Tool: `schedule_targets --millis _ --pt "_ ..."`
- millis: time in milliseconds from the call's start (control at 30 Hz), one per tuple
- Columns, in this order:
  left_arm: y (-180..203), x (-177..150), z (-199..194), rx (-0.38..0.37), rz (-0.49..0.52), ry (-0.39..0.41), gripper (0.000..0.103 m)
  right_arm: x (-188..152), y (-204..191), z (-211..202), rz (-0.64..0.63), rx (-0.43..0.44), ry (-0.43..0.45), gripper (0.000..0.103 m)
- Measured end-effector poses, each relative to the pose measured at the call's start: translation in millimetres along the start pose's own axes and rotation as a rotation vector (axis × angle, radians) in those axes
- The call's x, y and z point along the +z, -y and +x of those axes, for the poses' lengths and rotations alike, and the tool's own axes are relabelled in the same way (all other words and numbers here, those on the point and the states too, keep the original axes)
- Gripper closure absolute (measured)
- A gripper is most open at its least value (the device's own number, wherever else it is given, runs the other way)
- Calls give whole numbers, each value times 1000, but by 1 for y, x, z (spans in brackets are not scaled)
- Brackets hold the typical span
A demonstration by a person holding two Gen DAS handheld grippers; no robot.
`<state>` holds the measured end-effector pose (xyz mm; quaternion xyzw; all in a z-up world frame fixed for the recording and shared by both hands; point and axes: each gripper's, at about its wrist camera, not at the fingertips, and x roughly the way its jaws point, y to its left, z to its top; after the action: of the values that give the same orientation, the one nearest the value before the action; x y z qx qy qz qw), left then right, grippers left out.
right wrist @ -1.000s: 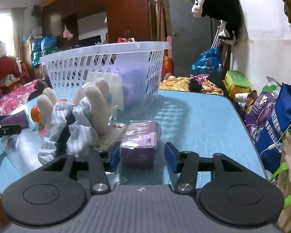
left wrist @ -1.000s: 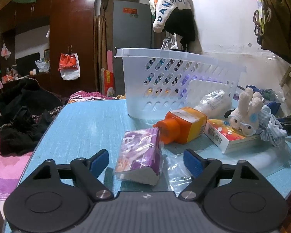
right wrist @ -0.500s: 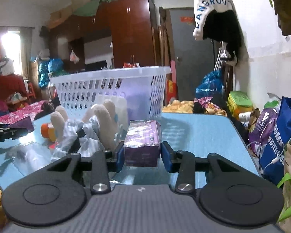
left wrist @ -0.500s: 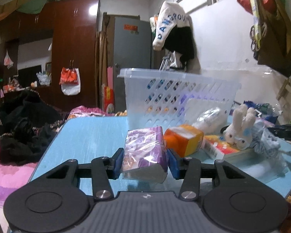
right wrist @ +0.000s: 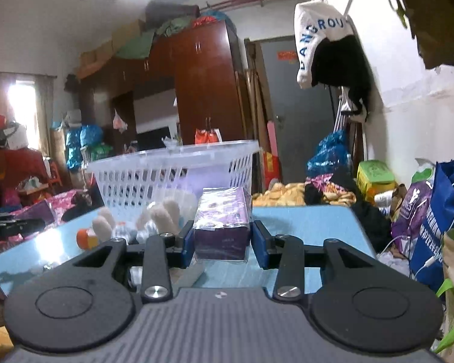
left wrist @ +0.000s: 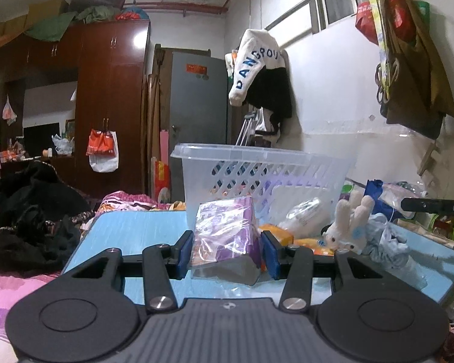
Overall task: Organize objects
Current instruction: 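Lift the small purple packet and carry it over the white basket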
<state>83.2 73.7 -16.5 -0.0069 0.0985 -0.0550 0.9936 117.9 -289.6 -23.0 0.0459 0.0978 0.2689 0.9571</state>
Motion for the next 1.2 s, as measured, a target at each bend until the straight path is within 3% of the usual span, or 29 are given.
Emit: schedule_targets --millis 167,367,467,600,800,933,1200 --pt "7 20 3 -11 -7 30 52 20 -8 2 -23 44 20 60" --pt "21 93 31 -42 -10 65 52 69 -40 35 -171 84 45 60" --pt "28 130 67 -27 5 21 52 92 -50 75 -196 110 1 60" --pt "29 161 129 13 22 -103 52 108 -54 140 -182 86 -95 60" --pt "9 159 193 44 -45 -285 52 101 -44 196 -150 73 -250 60" --pt "3 149 202 42 -65 -311 52 98 -38 200 -88 166 -276 60" --pt "-4 142 207 47 -92 -348 52 95 -56 209 -151 164 -296 60"
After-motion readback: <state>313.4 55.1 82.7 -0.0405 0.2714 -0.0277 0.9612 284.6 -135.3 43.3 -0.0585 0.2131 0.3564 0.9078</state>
